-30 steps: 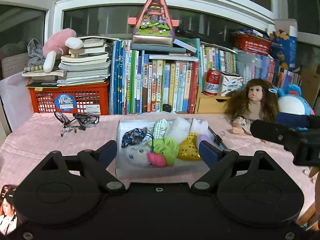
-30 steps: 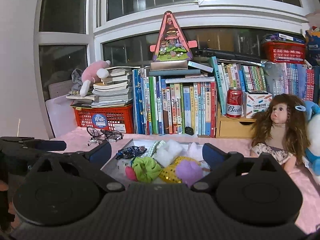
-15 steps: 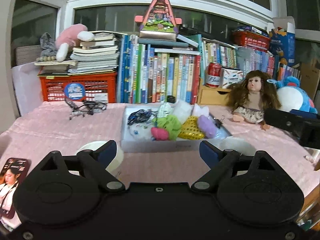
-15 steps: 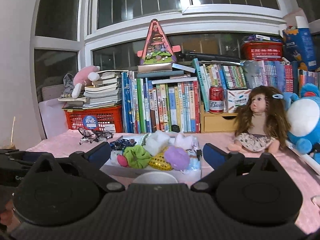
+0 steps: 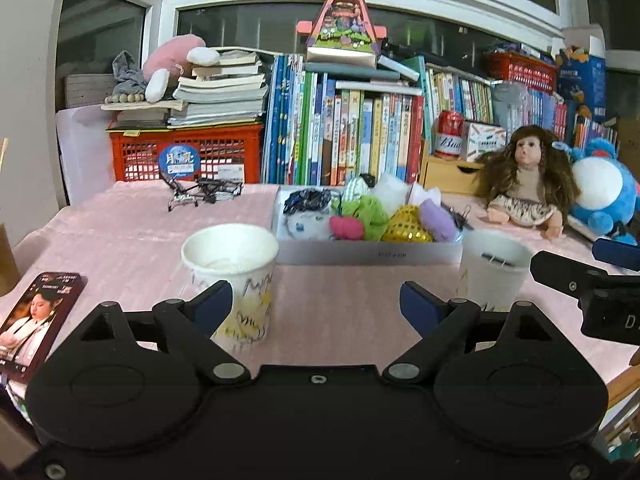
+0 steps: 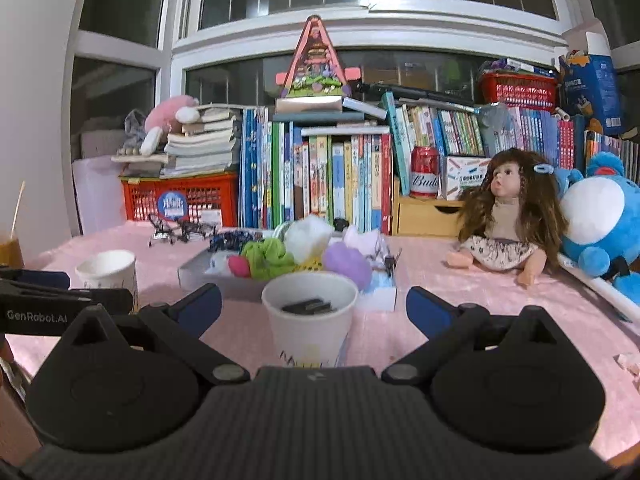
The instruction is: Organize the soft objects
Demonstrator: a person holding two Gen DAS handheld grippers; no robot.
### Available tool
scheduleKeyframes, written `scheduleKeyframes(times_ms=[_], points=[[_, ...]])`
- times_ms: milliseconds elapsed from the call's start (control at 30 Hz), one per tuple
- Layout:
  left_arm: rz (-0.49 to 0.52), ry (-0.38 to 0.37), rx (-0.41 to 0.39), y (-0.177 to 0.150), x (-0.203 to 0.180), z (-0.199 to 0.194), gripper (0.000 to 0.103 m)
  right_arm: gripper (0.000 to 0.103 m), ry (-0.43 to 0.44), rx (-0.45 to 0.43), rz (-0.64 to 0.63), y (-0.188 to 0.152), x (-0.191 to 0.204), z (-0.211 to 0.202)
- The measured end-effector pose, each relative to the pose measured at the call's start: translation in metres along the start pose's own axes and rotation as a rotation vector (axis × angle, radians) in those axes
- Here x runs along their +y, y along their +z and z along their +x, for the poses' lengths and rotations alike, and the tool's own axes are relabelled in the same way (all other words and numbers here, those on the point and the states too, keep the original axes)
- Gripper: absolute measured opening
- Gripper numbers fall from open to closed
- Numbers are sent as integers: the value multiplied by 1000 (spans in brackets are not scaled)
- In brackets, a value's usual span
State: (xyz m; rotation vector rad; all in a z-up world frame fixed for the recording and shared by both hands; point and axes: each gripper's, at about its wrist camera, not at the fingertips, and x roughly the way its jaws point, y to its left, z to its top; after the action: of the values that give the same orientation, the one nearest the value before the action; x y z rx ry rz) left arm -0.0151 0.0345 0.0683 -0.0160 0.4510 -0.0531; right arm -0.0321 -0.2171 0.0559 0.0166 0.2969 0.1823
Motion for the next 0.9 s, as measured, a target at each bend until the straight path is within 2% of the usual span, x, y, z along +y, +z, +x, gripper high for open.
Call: scheduleKeyframes(times_ms=[300,500,700,900], points=[[-29,51,111,-33,3,20,91,103,-20,99,-24,-33,11,12],[-32,92,157,-51,2,36,91,103,-34,152,-27,-48,13,22],[-20,118,190,-58,1,49,91,103,-38,192,-23,-57,14,31],[-23,126,183,-60,1,54,94,103,-45,228,-27,-64,14,38]])
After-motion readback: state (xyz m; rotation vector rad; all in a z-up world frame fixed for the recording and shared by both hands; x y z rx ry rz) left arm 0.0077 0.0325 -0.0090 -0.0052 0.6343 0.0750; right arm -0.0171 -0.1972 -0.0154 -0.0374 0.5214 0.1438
